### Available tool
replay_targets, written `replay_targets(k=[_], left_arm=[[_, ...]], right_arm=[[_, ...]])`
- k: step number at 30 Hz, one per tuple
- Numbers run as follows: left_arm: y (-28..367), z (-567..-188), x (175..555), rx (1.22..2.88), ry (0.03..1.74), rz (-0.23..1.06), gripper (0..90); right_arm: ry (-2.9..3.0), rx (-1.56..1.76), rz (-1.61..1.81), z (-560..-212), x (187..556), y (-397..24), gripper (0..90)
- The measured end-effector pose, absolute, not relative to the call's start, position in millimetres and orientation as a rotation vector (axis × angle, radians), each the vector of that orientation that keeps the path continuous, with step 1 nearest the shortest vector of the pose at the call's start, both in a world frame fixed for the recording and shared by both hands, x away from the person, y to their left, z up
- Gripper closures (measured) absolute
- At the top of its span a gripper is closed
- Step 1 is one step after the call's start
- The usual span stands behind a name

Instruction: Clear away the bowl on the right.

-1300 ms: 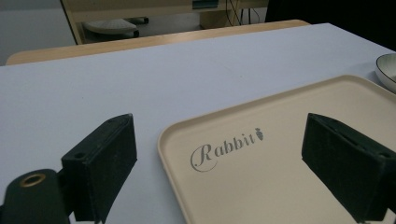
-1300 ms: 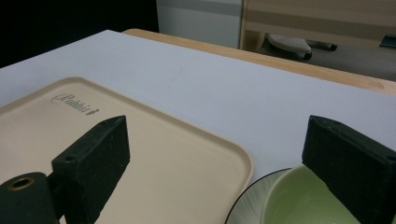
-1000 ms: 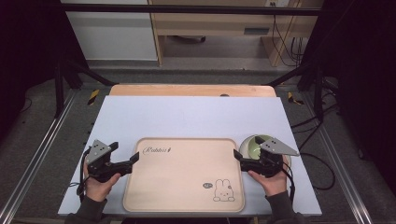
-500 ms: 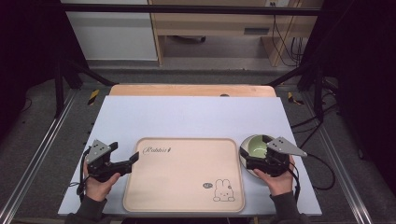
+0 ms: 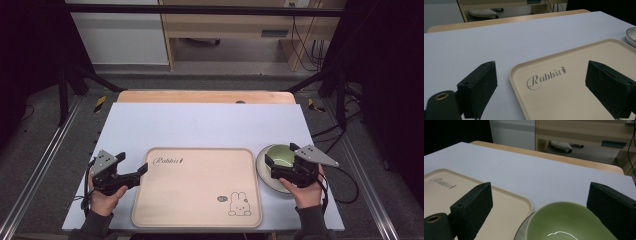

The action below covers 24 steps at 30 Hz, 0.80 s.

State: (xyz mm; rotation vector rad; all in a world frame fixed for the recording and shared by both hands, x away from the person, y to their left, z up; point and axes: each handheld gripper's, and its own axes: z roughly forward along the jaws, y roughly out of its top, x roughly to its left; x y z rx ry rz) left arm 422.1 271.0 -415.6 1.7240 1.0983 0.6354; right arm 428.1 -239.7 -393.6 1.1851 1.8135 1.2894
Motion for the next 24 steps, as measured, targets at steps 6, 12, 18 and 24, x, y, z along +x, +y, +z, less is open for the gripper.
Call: replay_targets(k=[6,12,18,24], left_arm=[[272.0,-415.1,422.0,1.72,1.099,0.636,10.2],[271.0,-415.3,422.6,1.727,1.094,0.635,10.2],[270.4,-414.8,422.1,1.729,1.09,0.636,10.2],[269.7,-414.7,422.2,1.73,1.087,0.636,10.2]], right_arm=[[1.81,1.196,1.255,-392.7,428.3,-244.8,6.7],[1.792,1.222,1.239,-391.1,427.4,-251.2,7.0],[1.794,1.229,1.215,-390.3,427.6,-253.1,7.1],[1.791,1.247,1.196,-390.7,428.0,-258.8,7.4]])
